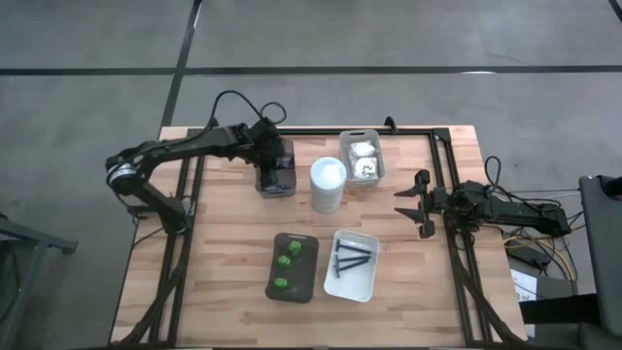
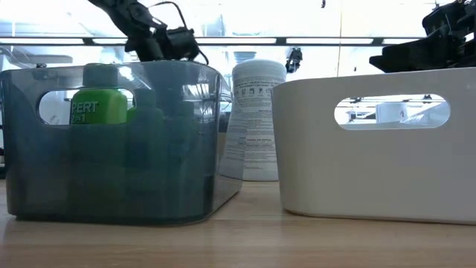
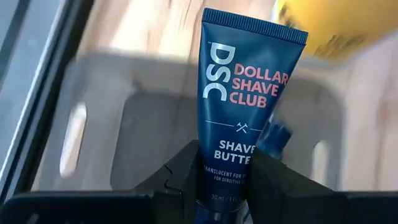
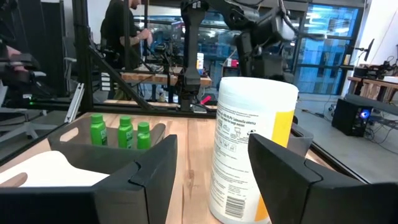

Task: Pick & Place Travel size toiletries
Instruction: Put the blue shave cream into the top black bin, then return to home position

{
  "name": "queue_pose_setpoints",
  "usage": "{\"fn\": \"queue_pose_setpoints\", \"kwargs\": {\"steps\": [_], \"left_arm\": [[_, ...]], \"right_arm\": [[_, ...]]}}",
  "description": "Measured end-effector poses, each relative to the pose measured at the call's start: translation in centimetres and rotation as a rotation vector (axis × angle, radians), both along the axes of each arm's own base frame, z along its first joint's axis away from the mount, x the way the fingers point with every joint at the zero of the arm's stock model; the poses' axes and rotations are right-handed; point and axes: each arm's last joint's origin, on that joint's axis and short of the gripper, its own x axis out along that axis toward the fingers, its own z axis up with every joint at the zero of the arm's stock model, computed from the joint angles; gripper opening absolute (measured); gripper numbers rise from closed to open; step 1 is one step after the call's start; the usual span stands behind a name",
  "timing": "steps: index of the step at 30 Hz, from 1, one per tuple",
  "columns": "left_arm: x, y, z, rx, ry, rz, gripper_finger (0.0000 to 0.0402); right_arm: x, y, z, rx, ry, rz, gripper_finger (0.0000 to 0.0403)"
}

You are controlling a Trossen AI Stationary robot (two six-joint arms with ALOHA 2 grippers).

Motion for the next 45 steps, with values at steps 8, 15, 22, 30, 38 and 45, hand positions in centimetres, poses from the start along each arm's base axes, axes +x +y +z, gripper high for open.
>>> {"fn": "queue_pose_setpoints", "kwargs": {"steps": [8,15,22,30,38,45], "left_arm": [[0.2,0.4,-2.3,-0.009,0.147,0.000,0.0108],[1.3,1.0,-4.4,0.003,0.189,-0.061,0.0108],[1.6,1.3,-5.9,-0.004,0.249,-0.055,0.0108],[1.7,1.3,-5.9,0.003,0.244,-0.054,0.0110],[1.7,1.3,-5.9,-0.001,0.245,-0.050,0.0157],[1.4,1.1,-5.8,-0.022,0.274,-0.048,0.0194]], "right_arm": [[0.0,0.0,0.0,0.000,0.000,0.000,0.0178],[0.0,0.0,0.0,0.000,0.000,0.000,0.0158],[0.0,0.0,0.0,0.000,0.000,0.000,0.0137],[0.0,0.0,0.0,0.000,0.000,0.000,0.0112],[0.0,0.0,0.0,0.000,0.000,0.000,0.0086],[0.0,0.0,0.0,0.000,0.000,0.001,0.0065]]}}
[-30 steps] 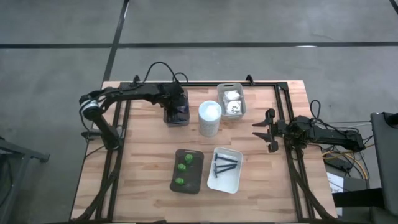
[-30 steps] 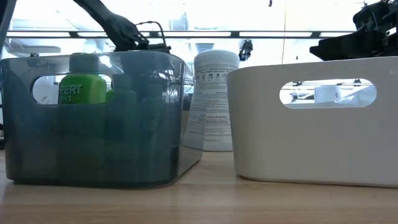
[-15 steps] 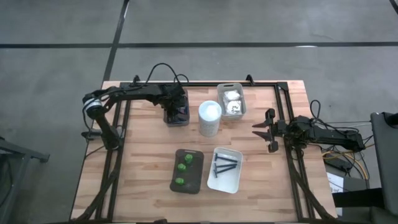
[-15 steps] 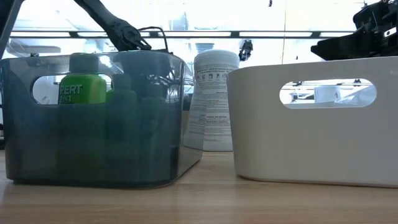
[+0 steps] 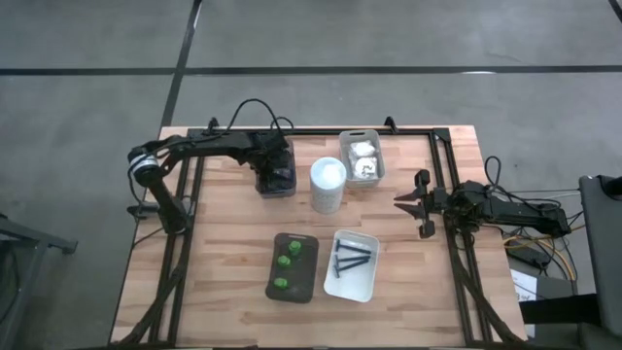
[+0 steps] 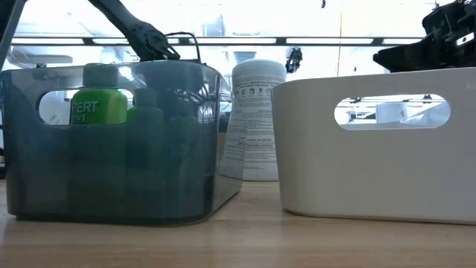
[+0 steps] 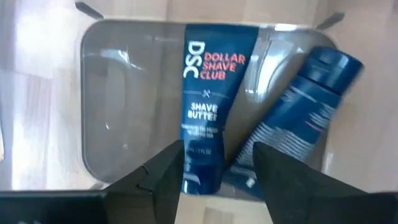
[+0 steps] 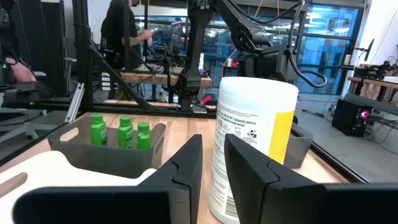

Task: Pick & Place Travel size toiletries
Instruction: Return to home position

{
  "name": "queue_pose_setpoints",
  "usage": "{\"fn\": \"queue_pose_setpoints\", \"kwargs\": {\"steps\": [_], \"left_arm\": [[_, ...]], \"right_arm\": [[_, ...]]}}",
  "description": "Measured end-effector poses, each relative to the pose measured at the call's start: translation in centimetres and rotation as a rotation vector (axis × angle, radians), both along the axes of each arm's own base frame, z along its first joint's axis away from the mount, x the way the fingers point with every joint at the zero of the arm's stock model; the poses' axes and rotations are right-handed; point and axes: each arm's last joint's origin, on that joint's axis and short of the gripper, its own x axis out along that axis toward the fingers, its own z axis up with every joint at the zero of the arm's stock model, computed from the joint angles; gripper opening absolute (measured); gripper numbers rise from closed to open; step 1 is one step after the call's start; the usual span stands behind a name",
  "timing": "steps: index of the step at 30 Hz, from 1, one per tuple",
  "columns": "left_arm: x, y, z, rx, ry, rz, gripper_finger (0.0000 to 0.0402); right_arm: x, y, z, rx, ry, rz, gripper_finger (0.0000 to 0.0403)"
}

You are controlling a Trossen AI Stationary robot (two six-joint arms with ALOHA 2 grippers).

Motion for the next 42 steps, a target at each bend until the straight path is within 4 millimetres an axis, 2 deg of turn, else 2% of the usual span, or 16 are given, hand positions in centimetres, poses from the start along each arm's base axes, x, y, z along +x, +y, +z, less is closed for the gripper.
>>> {"fn": "queue_pose_setpoints", "kwargs": {"steps": [7,12,19,26,33,36,42], "left_arm": [[-0.8,-0.5,1.9,0.012,-0.042,0.026,0.0197],[-1.6,-1.0,4.8,0.055,-0.140,0.049,0.0196],[-3.3,-1.9,9.4,0.145,-0.355,0.081,0.0195],[-4.6,-2.8,12.5,0.162,-0.548,0.159,0.0195],[-5.5,-3.6,13.7,0.140,-0.615,0.160,0.0195],[-5.4,-3.7,13.6,0.118,-0.629,0.073,0.0195],[-6.3,-5.5,13.0,-0.095,-0.887,-0.157,0.0195]], "right_arm": [[0.0,0.0,0.0,0.000,0.000,0.000,0.0051],[0.0,0.0,0.0,0.000,0.000,0.000,0.0049],[0.0,0.0,0.0,0.000,0.000,0.000,0.0068],[0.0,0.0,0.0,0.000,0.000,0.000,0.0091],[0.0,0.0,0.0,0.000,0.000,0.000,0.0108],[0.0,0.0,0.0,0.000,0.000,0.000,0.0115],[0.0,0.0,0.0,0.000,0.000,0.000,0.0128]]}}
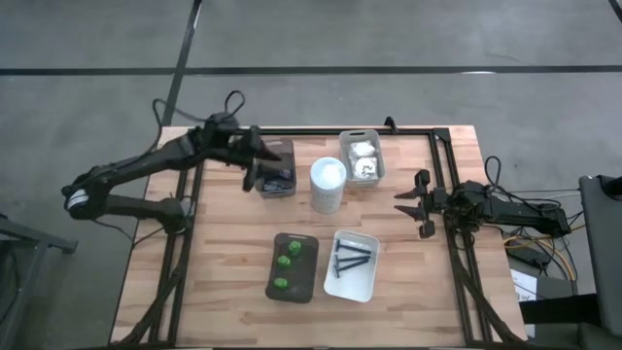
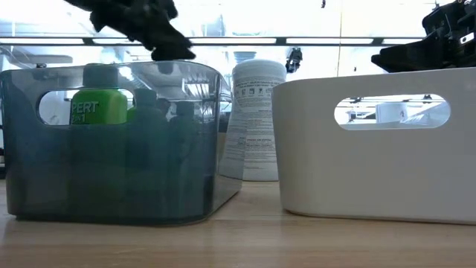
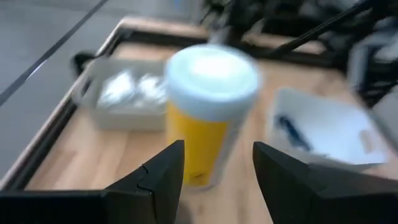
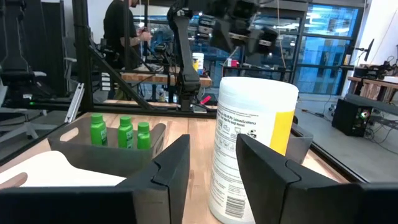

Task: Pick & Place Travel size toiletries
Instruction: Return to home position

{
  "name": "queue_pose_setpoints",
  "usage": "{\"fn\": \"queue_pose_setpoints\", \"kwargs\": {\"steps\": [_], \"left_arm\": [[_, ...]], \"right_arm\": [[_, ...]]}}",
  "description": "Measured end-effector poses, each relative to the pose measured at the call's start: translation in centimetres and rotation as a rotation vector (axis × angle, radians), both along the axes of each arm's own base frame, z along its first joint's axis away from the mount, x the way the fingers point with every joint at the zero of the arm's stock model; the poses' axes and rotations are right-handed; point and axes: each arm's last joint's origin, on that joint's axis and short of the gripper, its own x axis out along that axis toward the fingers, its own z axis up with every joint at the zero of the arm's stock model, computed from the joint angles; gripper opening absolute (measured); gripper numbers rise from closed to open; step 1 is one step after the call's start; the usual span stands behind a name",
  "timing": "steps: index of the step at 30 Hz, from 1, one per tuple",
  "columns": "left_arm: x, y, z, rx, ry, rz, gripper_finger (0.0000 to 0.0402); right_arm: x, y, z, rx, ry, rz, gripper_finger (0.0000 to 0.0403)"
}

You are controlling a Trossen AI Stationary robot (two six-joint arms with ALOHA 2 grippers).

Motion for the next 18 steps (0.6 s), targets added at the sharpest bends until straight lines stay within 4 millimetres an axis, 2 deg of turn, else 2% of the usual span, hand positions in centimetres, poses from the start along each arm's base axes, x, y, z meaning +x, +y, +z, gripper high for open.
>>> {"fn": "queue_pose_setpoints", "kwargs": {"steps": [4,11,18], "left_arm": [[-2.1,-1.4,-1.0,-0.002,-0.103,0.010,0.0195],[-7.0,-3.3,-3.7,0.030,-0.160,0.335,0.0195],[-10.1,-5.0,-6.6,0.021,-0.356,0.370,0.0195]], "right_arm": [[0.0,0.0,0.0,0.000,0.000,0.000,0.0137],[0.0,0.0,0.0,0.000,0.000,0.000,0.0150],[0.0,0.0,0.0,0.000,0.000,0.000,0.0162]]}}
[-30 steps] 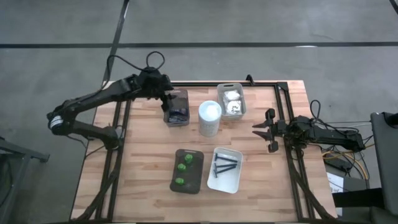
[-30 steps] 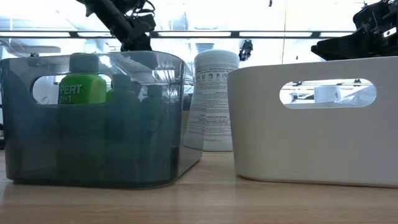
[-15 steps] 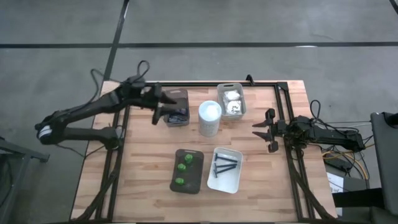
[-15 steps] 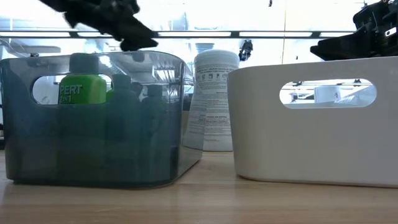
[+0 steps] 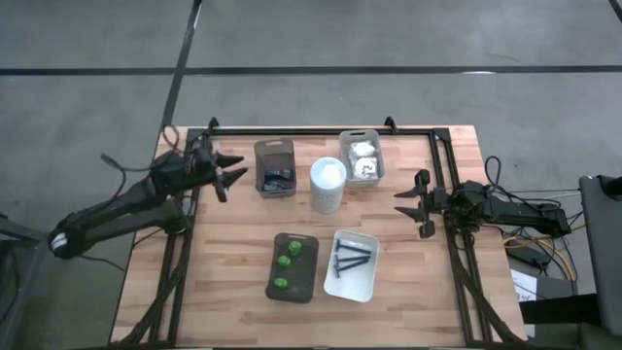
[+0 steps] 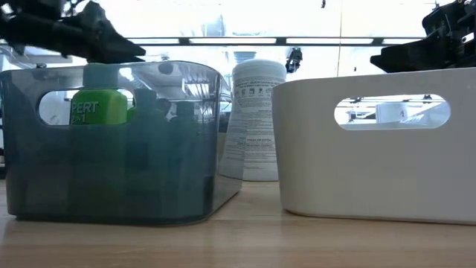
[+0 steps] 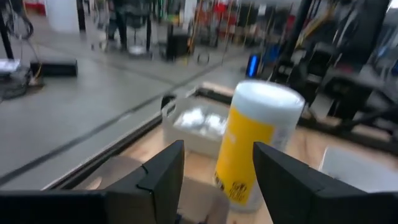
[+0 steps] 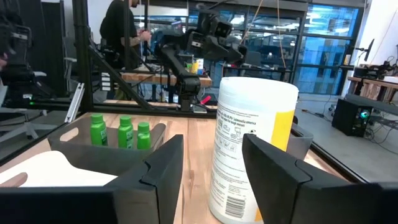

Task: Pick & Place Travel size toiletries
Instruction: Return to home position

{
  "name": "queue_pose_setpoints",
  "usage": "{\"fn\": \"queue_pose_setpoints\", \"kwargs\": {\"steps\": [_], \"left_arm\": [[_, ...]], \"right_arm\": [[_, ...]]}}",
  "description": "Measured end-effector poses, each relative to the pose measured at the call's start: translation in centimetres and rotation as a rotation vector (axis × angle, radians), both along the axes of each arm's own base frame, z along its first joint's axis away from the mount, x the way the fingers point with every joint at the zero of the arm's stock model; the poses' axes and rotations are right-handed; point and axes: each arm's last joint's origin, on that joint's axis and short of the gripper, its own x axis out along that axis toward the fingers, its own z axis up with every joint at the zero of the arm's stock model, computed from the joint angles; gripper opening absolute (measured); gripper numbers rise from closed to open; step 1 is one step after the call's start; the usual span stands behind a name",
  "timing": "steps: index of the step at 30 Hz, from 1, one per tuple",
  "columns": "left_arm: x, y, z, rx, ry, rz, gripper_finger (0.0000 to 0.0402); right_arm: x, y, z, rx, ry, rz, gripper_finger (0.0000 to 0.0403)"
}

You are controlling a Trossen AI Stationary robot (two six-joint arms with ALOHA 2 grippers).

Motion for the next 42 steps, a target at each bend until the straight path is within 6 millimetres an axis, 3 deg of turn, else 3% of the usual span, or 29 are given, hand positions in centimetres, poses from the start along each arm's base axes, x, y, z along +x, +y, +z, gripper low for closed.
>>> {"fn": "queue_pose_setpoints", "kwargs": {"steps": [10,14,26,42], "left_arm": [[-2.3,-1.4,-2.8,0.025,-0.197,-0.026,0.0195],[-2.6,-1.7,-4.0,0.021,-0.189,-0.038,0.0195],[-1.8,-1.9,-7.2,-0.012,-0.206,-0.133,0.0195],[-1.2,-4.1,-7.4,-0.050,-0.214,-0.348,0.0195]], "right_arm": [[0.0,0.0,0.0,0.000,0.000,0.000,0.0181],[0.0,0.0,0.0,0.000,0.000,0.000,0.0187],[0.0,0.0,0.0,0.000,0.000,0.000,0.0161],[0.0,0.0,0.0,0.000,0.000,0.000,0.0111]]}}
